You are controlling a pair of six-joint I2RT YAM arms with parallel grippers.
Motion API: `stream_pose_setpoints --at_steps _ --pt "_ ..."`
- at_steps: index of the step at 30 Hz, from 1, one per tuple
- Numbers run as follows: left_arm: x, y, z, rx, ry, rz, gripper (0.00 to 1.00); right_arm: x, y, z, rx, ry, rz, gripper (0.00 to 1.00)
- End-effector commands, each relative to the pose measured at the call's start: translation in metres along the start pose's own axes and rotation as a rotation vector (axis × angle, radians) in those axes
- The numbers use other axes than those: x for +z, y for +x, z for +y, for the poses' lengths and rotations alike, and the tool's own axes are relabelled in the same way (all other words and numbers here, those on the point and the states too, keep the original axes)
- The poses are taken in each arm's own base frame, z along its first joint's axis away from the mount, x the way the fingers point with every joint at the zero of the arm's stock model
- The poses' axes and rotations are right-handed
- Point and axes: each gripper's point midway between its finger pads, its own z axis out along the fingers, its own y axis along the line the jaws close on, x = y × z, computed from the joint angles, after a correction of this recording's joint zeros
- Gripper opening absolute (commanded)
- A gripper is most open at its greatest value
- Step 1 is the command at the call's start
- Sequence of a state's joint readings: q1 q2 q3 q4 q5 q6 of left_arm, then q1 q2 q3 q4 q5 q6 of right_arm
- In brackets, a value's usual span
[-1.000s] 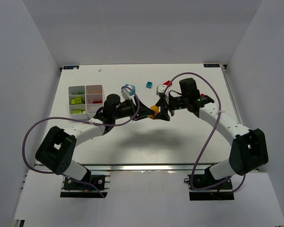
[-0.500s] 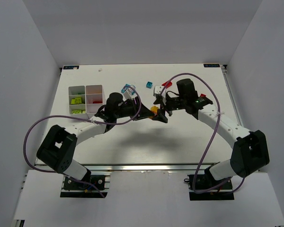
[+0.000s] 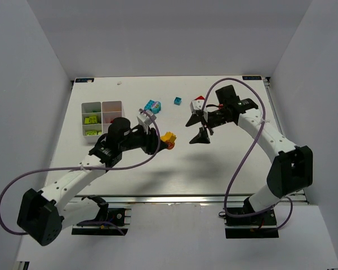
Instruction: Sort the legos into containers by color
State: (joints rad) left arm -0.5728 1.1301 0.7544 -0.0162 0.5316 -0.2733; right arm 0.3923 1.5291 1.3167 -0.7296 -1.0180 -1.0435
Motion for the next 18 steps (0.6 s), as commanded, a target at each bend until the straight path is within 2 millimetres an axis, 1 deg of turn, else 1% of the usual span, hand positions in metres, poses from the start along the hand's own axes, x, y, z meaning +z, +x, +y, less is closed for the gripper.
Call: stream_pose_setpoints --at_steps 1,2,3,4,6,7,8,9,10,11,13,18 --pt "-0.016 0.018 0.002 0.227 0.002 0.042 0.00 0.010 -0.021 0.031 -0.006 -0.164 -0.084 0.81" --pt "-0.019 0.016 -0.001 0.261 0.007 0.031 0.00 0.011 -0.028 0.028 -0.027 -0.170 -0.093 0.81" --pt "-0.020 0.016 -0.002 0.265 0.004 0.032 0.00 0.016 -0.028 0.028 -0.025 -0.186 -0.096 0.80" --pt "-0.021 0.014 -0.001 0.302 -0.003 0.030 0.00 0.020 -0.033 0.032 -0.025 -0.209 -0.103 0.80" --pt "-0.021 0.016 -0.002 0.309 -0.003 0.047 0.00 0.025 -0.040 0.028 -0.038 -0.225 -0.112 0.79" --pt "-0.021 0.015 -0.002 0.319 -0.006 0.049 0.00 0.028 -0.044 0.032 -0.036 -0.244 -0.120 0.79" --pt "-0.021 0.017 -0.002 0.320 -0.006 0.058 0.00 0.031 -0.044 0.031 -0.029 -0.255 -0.121 0.79" --pt "-0.020 0.017 -0.002 0.322 -0.006 0.059 0.00 0.033 -0.049 0.029 -0.046 -0.259 -0.128 0.78" --pt "-0.019 0.018 -0.003 0.323 -0.003 0.061 0.00 0.035 -0.052 0.034 -0.040 -0.279 -0.127 0.78" --pt "-0.019 0.018 -0.003 0.324 -0.006 0.057 0.00 0.038 -0.049 0.035 -0.032 -0.291 -0.122 0.78" --pt "-0.017 0.018 -0.003 0.322 -0.004 0.058 0.00 0.042 -0.054 0.039 -0.051 -0.313 -0.128 0.76" --pt "-0.015 0.014 -0.005 0.326 0.003 0.041 0.00 0.053 -0.048 0.044 -0.038 -0.341 -0.108 0.73"
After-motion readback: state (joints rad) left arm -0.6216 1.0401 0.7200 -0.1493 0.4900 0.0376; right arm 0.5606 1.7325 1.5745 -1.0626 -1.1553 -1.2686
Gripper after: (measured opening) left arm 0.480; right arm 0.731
